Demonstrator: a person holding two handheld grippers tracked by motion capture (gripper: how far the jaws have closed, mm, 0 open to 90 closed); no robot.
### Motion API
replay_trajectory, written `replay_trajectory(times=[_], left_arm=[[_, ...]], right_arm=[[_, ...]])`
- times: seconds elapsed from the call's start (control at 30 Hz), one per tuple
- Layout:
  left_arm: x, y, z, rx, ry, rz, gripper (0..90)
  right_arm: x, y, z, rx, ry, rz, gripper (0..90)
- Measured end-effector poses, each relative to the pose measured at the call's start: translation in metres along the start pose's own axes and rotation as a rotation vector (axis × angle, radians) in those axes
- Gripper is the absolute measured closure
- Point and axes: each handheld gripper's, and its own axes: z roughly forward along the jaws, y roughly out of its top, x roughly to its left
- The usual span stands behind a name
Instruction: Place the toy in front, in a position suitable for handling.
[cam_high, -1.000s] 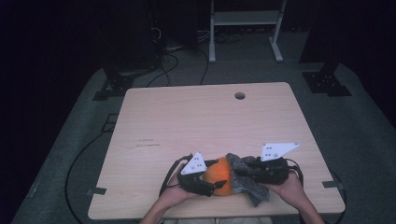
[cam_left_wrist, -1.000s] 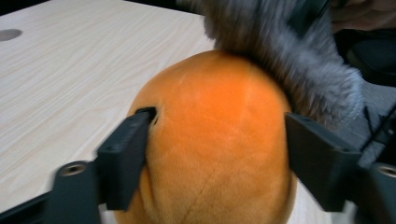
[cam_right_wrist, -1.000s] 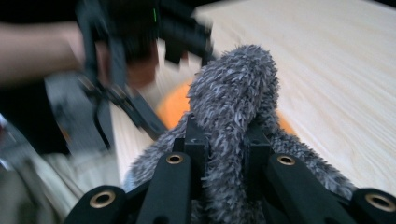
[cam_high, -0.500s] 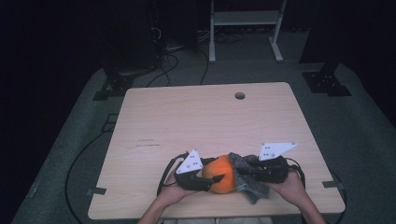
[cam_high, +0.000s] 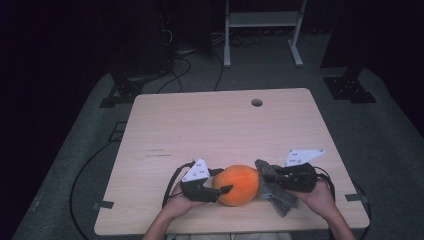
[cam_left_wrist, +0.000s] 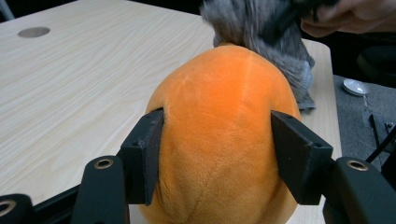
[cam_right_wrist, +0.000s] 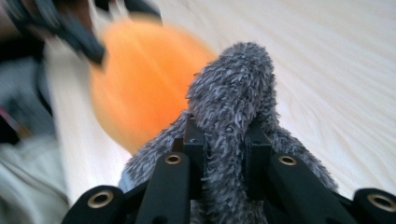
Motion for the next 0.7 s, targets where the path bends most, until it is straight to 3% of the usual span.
replay_trajectory(times=[0.13, 0.27, 0.37, 0.47, 0.57, 0.6, 0.7], left_arm=[[-0.002, 0.001, 0.002, -0.003, -0.003, 0.006, 37.9], [-0.001, -0.002, 0.001, -0.006, -0.009, -0.001, 37.6], [-0.001, -0.002, 0.001, -0.005, -0.017, -0.002, 36.7], [-0.001, -0.002, 0.003, -0.01, -0.027, -0.001, 36.2], [-0.002, -0.003, 0.004, -0.008, -0.034, 0.008, 35.9], [-0.002, -0.003, 0.003, -0.006, -0.034, 0.006, 35.9], [-0.002, -0.003, 0.004, -0.01, -0.032, 0.002, 35.8]], right_arm=[[0.006, 0.007, -0.003, -0.054, 0.049, -0.003, 75.5], [-0.002, -0.004, 0.011, 0.044, 0.034, 0.002, 75.3], [-0.01, -0.008, 0.004, 0.042, 0.019, 0.037, 75.2], [-0.007, -0.001, -0.006, -0.054, 0.078, 0.059, 75.3], [-0.001, 0.005, -0.004, -0.105, 0.126, 0.043, 74.9], [0.0, 0.004, -0.001, -0.09, 0.123, 0.041, 74.9], [-0.002, -0.003, 0.013, 0.038, 0.034, 0.015, 75.1]])
